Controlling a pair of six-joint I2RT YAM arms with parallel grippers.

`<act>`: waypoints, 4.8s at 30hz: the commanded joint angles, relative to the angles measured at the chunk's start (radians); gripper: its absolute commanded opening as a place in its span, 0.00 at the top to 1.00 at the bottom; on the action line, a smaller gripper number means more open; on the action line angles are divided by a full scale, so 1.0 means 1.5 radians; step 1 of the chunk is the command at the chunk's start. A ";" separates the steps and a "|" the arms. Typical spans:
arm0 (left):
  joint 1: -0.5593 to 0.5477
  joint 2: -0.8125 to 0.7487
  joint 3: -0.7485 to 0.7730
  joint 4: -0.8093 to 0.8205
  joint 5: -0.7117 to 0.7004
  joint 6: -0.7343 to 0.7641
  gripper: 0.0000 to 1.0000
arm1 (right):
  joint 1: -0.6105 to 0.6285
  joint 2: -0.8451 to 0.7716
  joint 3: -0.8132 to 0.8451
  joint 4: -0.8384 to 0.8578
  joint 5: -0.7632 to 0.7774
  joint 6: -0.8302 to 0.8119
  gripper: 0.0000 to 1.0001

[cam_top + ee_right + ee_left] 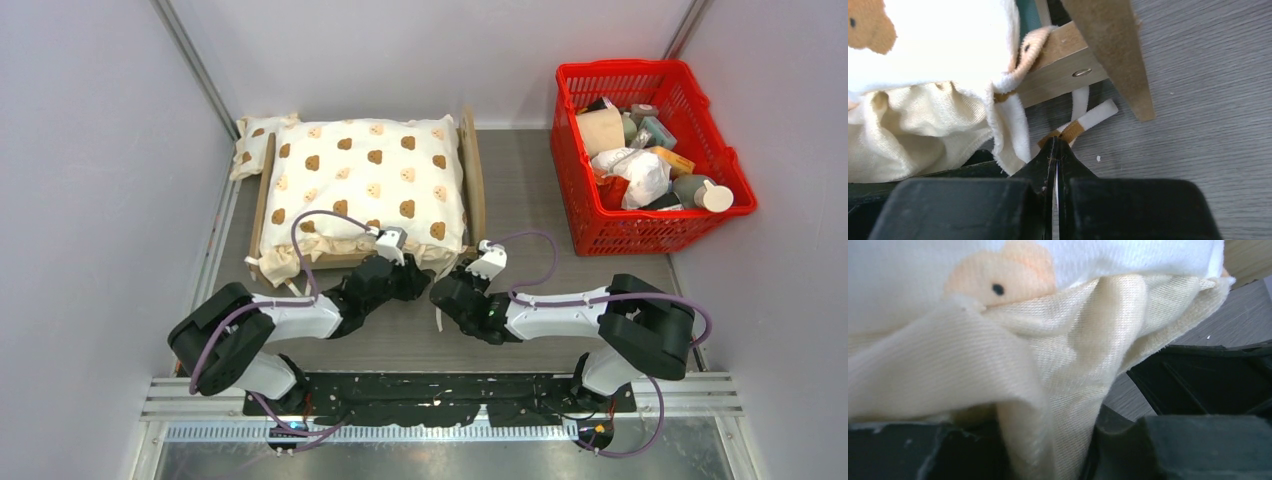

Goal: Set up the pet bed

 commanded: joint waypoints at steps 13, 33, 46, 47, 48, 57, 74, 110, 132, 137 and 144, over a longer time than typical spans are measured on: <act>-0.008 0.150 0.041 0.090 -0.041 -0.100 0.74 | 0.001 -0.060 -0.006 -0.043 0.060 0.016 0.95; -0.064 -0.016 -0.107 0.328 0.064 0.004 0.56 | -0.005 -0.242 -0.080 -0.070 -0.020 0.013 0.95; -0.073 0.064 -0.022 0.376 0.164 0.100 0.52 | -0.006 -0.300 -0.113 -0.035 -0.069 0.006 0.95; -0.073 0.067 -0.015 0.364 0.170 0.102 0.52 | -0.006 -0.302 -0.119 -0.030 -0.071 0.005 0.95; -0.073 0.072 -0.012 0.361 0.173 0.102 0.52 | -0.005 -0.304 -0.121 -0.022 -0.073 0.002 0.95; -0.073 0.117 0.016 0.369 0.184 0.097 0.59 | -0.006 -0.306 -0.123 -0.006 -0.084 -0.005 0.95; -0.073 0.144 0.034 0.395 0.200 0.100 1.00 | -0.006 -0.328 -0.141 -0.004 -0.099 -0.016 0.91; 0.017 0.098 0.015 0.330 0.293 0.011 1.00 | -0.225 -0.222 -0.259 0.443 -0.581 -0.900 0.69; 0.034 0.100 0.022 0.330 0.320 -0.007 1.00 | -0.225 -0.212 -0.231 0.382 -0.580 -0.965 0.52; 0.036 0.101 0.021 0.327 0.318 -0.009 1.00 | -0.225 -0.183 -0.226 0.419 -0.605 -0.966 0.84; 0.040 0.089 0.009 0.321 0.267 -0.004 0.72 | -0.225 -0.231 -0.154 0.237 -0.593 -0.806 0.95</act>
